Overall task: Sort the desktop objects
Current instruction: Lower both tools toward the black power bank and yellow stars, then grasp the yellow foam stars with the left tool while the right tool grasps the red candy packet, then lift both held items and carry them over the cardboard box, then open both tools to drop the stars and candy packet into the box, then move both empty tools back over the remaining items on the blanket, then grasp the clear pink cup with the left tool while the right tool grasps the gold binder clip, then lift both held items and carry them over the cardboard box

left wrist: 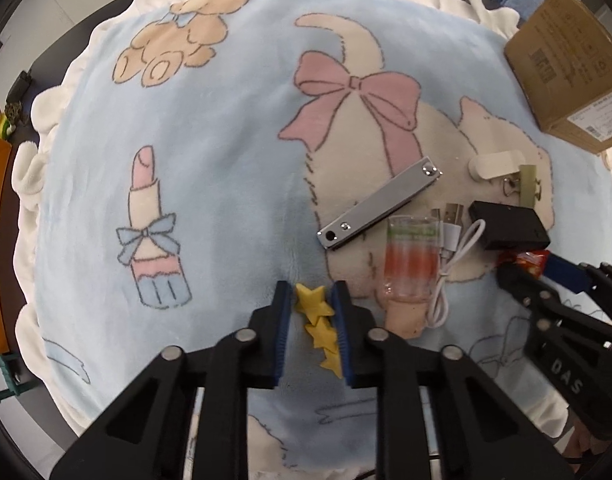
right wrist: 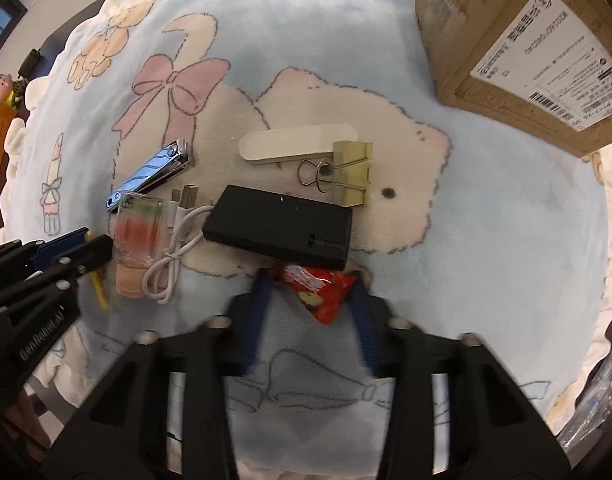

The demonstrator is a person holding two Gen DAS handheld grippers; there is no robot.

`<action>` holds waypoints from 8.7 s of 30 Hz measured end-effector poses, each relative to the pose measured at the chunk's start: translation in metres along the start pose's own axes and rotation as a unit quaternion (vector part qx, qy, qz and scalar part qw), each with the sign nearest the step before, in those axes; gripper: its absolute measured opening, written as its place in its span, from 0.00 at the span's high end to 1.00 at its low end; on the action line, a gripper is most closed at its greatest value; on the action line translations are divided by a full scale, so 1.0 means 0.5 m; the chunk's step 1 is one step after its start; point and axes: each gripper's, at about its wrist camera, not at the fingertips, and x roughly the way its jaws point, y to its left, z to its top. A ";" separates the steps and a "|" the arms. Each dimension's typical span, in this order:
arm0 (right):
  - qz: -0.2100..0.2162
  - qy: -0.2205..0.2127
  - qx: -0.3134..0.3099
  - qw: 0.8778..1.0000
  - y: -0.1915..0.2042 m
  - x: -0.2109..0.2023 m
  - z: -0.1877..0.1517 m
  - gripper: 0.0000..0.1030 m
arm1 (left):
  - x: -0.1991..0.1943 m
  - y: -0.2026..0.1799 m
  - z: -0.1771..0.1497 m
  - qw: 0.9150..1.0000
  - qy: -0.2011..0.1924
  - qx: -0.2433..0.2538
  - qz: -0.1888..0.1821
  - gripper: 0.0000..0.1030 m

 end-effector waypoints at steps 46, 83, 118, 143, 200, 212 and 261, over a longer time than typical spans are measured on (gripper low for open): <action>0.068 -0.062 0.030 0.995 -0.091 -0.469 0.030 0.85 | -0.411 -0.122 0.105 0.998 -0.048 0.000 -0.035 0.87; 0.065 -0.084 0.060 0.993 -0.276 -0.503 0.169 0.85 | -0.456 -0.326 0.279 0.992 -0.090 0.014 -0.087 0.87; 0.049 -0.017 0.068 0.996 -0.479 -0.334 0.302 0.85 | -0.296 -0.558 0.450 0.991 -0.057 0.066 -0.105 0.87; 0.020 -0.037 0.103 0.994 -0.458 -0.358 0.227 0.00 | -0.301 -0.426 0.400 0.995 -0.064 0.045 -0.068 0.10; 0.038 0.033 0.007 0.999 -0.034 -0.126 0.039 0.00 | -0.083 -0.039 0.050 0.999 0.013 -0.009 -0.040 0.10; 0.051 0.044 0.010 0.998 -0.068 -0.051 0.073 0.00 | -0.005 -0.069 0.081 0.998 0.039 -0.012 -0.038 0.19; 0.099 0.024 0.009 0.995 -0.058 -0.099 0.108 0.94 | -0.069 -0.050 0.092 0.997 0.024 -0.030 -0.070 0.73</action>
